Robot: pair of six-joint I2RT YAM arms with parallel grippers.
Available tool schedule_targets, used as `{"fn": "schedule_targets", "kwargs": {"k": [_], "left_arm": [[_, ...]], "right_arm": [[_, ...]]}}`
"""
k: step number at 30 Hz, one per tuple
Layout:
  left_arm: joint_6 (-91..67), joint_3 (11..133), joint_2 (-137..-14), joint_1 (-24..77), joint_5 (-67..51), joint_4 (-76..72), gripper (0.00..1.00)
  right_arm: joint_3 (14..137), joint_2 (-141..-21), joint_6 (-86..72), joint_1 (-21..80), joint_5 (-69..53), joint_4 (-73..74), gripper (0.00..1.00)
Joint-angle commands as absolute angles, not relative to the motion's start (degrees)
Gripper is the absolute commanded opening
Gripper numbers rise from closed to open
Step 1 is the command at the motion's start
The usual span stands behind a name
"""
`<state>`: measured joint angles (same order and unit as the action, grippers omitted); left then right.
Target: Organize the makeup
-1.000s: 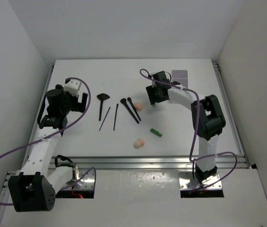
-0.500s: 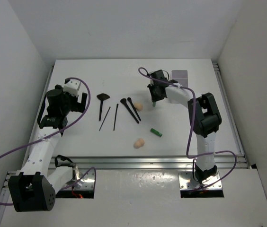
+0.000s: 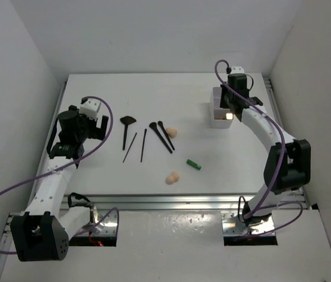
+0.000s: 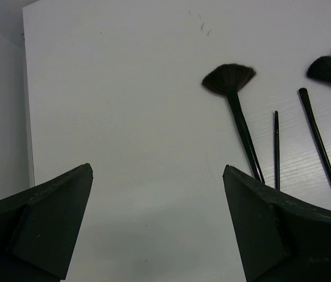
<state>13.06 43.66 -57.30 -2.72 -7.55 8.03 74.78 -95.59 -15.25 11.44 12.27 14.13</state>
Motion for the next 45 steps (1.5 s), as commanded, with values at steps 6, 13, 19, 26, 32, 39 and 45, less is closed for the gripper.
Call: {"fn": "schedule_targets", "kwargs": {"k": [6, 13, 19, 26, 32, 39, 45], "left_arm": [[13.4, 43.6, -59.3, -2.8, -8.2, 6.4, 1.00], [13.4, 44.1, -59.3, -2.8, -7.6, 6.4, 1.00], [13.9, 43.6, -58.8, -2.8, -7.6, 6.4, 1.00], [13.9, 43.6, -58.8, -2.8, -9.1, 5.9, 1.00], [13.4, 43.6, -59.3, -2.8, -11.6, 5.9, 1.00], [12.8, 43.6, -59.2, -2.3, -13.4, 5.9, 1.00], [12.2, 43.1, -58.1, -2.3, -13.4, 6.6, 1.00]], "right_arm": [[73.8, -100.8, -21.3, 8.4, 13.0, 12.1, 0.00], [75.6, -104.0, -22.3, 8.2, 12.7, 13.7, 0.18], [78.5, -104.0, -15.0, 8.5, 8.2, 15.2, 0.65], [83.1, -100.7, -0.6, 13.7, 0.3, 27.6, 0.69], [68.3, -95.8, 9.7, 24.9, -7.6, 32.2, 0.62], [66.9, -99.9, 6.1, 29.8, -8.6, 31.6, 0.58], [64.1, -102.0, 3.5, 32.4, -8.9, 30.8, 0.58]]}}
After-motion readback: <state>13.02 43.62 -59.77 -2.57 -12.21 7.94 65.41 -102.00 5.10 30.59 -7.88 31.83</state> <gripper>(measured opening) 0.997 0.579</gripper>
